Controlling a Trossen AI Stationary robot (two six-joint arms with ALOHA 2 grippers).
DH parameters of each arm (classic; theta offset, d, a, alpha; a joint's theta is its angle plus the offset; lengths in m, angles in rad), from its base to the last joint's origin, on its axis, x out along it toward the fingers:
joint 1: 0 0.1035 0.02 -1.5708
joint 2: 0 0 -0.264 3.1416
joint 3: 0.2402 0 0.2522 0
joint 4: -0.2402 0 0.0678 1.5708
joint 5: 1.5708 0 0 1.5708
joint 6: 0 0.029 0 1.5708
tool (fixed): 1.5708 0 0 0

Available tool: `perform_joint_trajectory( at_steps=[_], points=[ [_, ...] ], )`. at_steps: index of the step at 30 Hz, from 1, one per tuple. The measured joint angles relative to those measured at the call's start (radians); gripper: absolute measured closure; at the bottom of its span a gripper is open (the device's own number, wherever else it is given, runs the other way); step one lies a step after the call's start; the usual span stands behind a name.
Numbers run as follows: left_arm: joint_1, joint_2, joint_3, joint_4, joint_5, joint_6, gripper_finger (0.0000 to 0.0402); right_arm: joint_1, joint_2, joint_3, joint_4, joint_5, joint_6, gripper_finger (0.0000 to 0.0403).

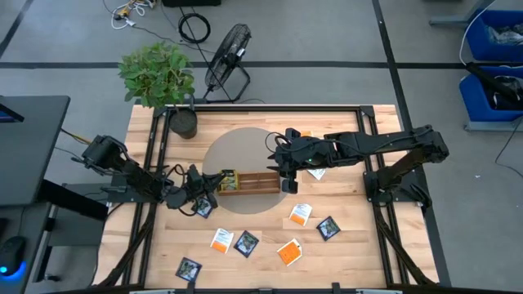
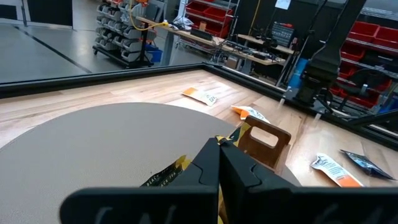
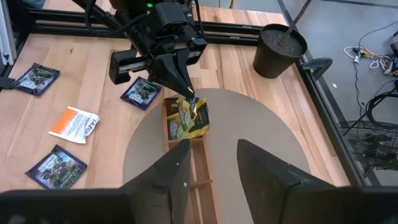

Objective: Pick & Place Tea
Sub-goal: Put the yellow tea bag into the wooden organizer, then put the orange tea bag into the wooden organizer

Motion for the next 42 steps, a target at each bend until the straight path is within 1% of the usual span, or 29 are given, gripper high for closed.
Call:
perform_joint_trajectory(
  at_steps=[7, 16, 20, 27, 30, 33, 37, 42],
  points=[
    [0.0, 0.0, 0.0, 0.0, 0.001, 0.0, 0.0396, 0.0, 0.0, 0.0, 0.0, 0.0, 0.0, 0.0263],
    [0.0, 0.0, 0.0, -0.001, 0.001, -0.006, 0.0341, 0.0, 0.0, 0.0, 0.0, 0.0, 0.002, 0.0263],
    [0.0, 0.0, 0.0, -0.001, 0.001, -0.006, 0.0323, 0.0, 0.0, 0.0, 0.0, 0.0, 0.003, 0.0263],
    [0.0, 0.0, 0.0, 0.002, 0.001, 0.009, 0.0309, 0.0, 0.0, 0.0, -0.001, -0.001, 0.003, 0.0263],
    [0.0, -0.003, 0.0, 0.055, 0.02, 0.057, 0.031, 0.004, 0.0, 0.0, -0.013, -0.001, 0.004, 0.0263],
    [0.0, -0.003, 0.005, 0.123, 0.067, 0.139, 0.0311, 0.017, 0.0, 0.0, -0.061, -0.001, 0.027, 0.0263],
    [0.001, -0.02, 0.045, 0.121, 0.101, 0.225, 0.0312, 0.039, 0.0, 0.001, -0.176, 0.014, 0.093, 0.0263],
    [0.035, -0.058, 0.107, 0.033, 0.208, 0.244, 0.0312, 0.068, 0.0, 0.001, -0.401, 0.152, 0.218, 0.0263]
  ],
)
